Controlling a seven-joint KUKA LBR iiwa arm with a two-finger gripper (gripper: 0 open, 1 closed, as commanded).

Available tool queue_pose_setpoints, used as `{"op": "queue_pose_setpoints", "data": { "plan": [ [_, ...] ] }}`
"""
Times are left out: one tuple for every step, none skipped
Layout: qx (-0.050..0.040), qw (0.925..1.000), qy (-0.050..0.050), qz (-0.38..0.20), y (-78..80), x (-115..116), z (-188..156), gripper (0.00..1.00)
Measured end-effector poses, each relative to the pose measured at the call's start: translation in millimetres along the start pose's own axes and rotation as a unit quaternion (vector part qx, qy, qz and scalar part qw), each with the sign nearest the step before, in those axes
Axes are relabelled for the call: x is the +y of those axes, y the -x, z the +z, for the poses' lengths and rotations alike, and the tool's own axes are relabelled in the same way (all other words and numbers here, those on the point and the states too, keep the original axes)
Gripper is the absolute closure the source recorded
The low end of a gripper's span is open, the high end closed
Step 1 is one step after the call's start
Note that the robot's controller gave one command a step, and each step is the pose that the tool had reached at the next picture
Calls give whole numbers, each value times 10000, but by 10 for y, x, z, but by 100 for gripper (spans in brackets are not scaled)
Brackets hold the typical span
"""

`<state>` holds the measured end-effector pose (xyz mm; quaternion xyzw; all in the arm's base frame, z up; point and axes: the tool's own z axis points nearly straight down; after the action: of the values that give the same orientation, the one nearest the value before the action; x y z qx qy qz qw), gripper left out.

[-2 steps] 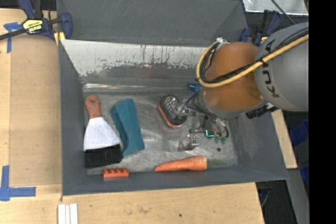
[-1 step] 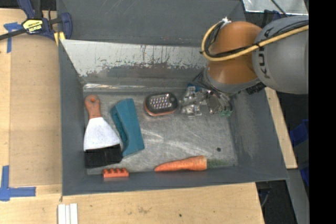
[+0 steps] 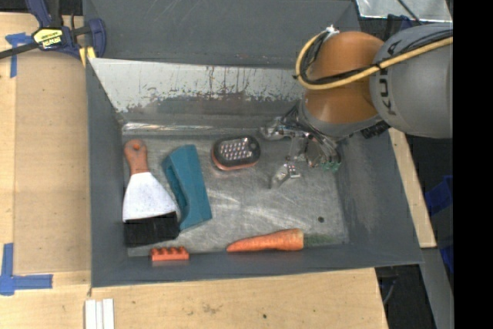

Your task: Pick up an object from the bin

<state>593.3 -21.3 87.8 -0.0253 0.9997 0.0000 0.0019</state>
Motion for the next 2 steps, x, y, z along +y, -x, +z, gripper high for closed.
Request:
{"op": "queue_pose_setpoints", "data": {
  "plan": [
    [0, 10000, 0, 2, 0, 0, 0, 0],
    [-1, 9996, -6, -295, 122, 211, -15, 0]
  ]
}}
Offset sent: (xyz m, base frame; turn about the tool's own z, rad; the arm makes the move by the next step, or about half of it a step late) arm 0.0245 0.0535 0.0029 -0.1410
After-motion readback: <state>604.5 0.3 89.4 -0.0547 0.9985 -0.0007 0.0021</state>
